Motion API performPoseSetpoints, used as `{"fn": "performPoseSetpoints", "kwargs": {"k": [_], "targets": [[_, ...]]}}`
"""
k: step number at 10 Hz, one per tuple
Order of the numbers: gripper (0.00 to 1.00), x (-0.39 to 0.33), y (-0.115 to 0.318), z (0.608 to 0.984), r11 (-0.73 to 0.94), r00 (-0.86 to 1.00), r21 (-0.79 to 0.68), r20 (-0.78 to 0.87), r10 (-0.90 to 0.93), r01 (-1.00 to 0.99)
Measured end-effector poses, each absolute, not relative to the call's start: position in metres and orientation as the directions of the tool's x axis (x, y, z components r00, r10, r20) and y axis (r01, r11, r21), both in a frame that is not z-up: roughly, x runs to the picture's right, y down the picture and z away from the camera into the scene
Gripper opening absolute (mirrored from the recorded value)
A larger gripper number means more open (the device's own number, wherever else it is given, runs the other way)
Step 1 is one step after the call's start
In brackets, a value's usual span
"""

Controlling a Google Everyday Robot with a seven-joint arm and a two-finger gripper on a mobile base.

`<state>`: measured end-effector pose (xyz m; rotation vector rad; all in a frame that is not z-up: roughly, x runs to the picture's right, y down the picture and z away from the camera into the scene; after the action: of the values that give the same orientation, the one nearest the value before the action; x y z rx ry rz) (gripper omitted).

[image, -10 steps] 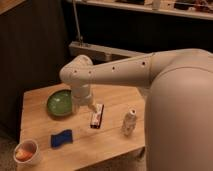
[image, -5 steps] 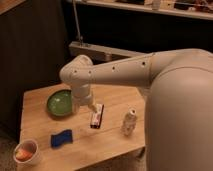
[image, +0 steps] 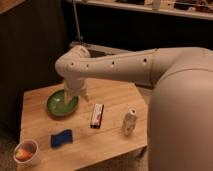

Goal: Push the ceramic bowl across the table

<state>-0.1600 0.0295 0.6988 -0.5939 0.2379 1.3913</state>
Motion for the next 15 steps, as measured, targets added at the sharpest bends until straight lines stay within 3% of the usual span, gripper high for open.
{"fn": "performPoseSetpoints", "kwargs": {"k": [2,6,8,9,15], "targets": [[0.59,-0.207,-0.008,0.707,0.096,0.248,-0.355,-0.414,0.876,-0.930],[0.23,-0.256,-0.039,0.733,0.139,0.316,-0.460,-0.335,0.887,-0.877],[0.04,-0.267,-0.030,0.755,0.138,0.323,-0.467,-0.345,0.881,-0.874],[0.00,-0.271,-0.023,0.769,0.145,0.326,-0.453,-0.351,0.878,-0.879],[0.00,-0.280,0.014,0.823,0.166,0.324,-0.385,-0.395,0.859,-0.908]]}}
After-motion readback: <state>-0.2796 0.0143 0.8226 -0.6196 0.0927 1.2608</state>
